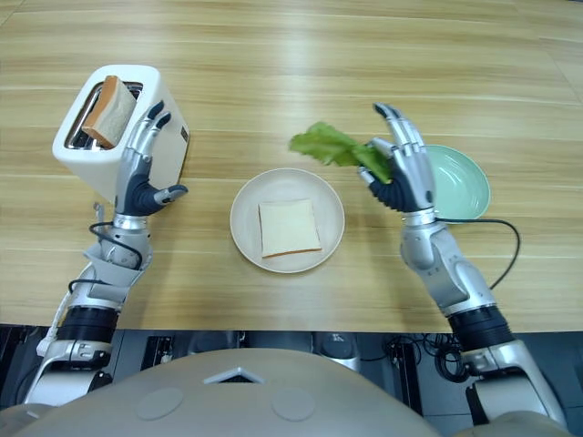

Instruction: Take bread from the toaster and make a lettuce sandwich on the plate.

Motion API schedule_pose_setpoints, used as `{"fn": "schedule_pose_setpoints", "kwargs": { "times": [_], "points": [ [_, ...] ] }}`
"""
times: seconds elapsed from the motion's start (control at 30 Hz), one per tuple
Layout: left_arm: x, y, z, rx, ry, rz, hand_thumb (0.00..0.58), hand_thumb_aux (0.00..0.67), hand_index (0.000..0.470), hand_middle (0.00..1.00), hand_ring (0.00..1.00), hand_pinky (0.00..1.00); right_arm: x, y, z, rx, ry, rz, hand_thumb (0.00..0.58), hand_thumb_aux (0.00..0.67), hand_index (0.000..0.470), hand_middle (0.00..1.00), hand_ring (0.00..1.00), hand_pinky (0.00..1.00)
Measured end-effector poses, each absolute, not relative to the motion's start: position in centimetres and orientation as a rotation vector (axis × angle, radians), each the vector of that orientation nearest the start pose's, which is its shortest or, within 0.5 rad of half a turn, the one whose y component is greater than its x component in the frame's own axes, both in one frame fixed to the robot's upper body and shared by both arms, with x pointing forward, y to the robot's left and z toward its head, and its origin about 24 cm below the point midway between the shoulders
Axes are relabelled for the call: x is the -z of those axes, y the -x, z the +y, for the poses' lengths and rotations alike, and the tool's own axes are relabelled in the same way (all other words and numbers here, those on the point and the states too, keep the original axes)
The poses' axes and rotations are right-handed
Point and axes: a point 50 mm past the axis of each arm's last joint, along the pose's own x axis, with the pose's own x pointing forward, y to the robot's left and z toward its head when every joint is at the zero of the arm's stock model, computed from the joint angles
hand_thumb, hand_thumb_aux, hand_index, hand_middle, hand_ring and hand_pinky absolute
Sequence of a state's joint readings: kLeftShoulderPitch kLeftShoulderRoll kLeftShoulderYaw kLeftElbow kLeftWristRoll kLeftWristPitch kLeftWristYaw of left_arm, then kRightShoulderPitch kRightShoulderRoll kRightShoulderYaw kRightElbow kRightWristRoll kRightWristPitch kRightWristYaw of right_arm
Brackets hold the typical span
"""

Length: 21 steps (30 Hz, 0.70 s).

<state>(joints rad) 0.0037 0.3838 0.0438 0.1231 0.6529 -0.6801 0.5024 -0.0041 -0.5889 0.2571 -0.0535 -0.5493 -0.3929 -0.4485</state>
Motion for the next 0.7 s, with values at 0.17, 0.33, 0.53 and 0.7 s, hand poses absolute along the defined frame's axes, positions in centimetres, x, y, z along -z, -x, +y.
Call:
{"fn": "schedule_pose_setpoints", "kwargs": {
  "times": [0.17,0.33,0.53,0.7],
  "points": [
    [-10.9,-22.7,21.3,-0.284,-0.859,-0.799,0.0,0.0,0.0,0.0,0.0,0.0,-5.6,-22.6,-13.9,-0.291,0.853,-0.533,0.58,0.67,0.46,0.0,0.0,0.0],
    [-11.9,-22.5,23.0,-0.43,-0.878,-0.814,0.0,0.0,0.0,0.0,0.0,0.0,-1.5,-22.7,-13.4,-0.361,0.847,-0.396,0.58,0.67,0.46,0.0,0.0,0.0],
    [-12.9,-22.6,25.1,-0.582,-0.954,-0.793,0.0,0.0,0.0,0.0,0.0,0.0,0.8,-21.8,-11.9,-0.501,0.883,-0.382,0.58,0.67,0.46,0.0,0.0,0.0],
    [-13.9,-22.8,27.1,-0.696,-1.031,-0.75,0.0,0.0,0.0,0.0,0.0,0.0,0.8,-21.2,-12.1,-0.524,0.867,-0.403,0.58,0.67,0.46,0.0,0.0,0.0]
  ]
}}
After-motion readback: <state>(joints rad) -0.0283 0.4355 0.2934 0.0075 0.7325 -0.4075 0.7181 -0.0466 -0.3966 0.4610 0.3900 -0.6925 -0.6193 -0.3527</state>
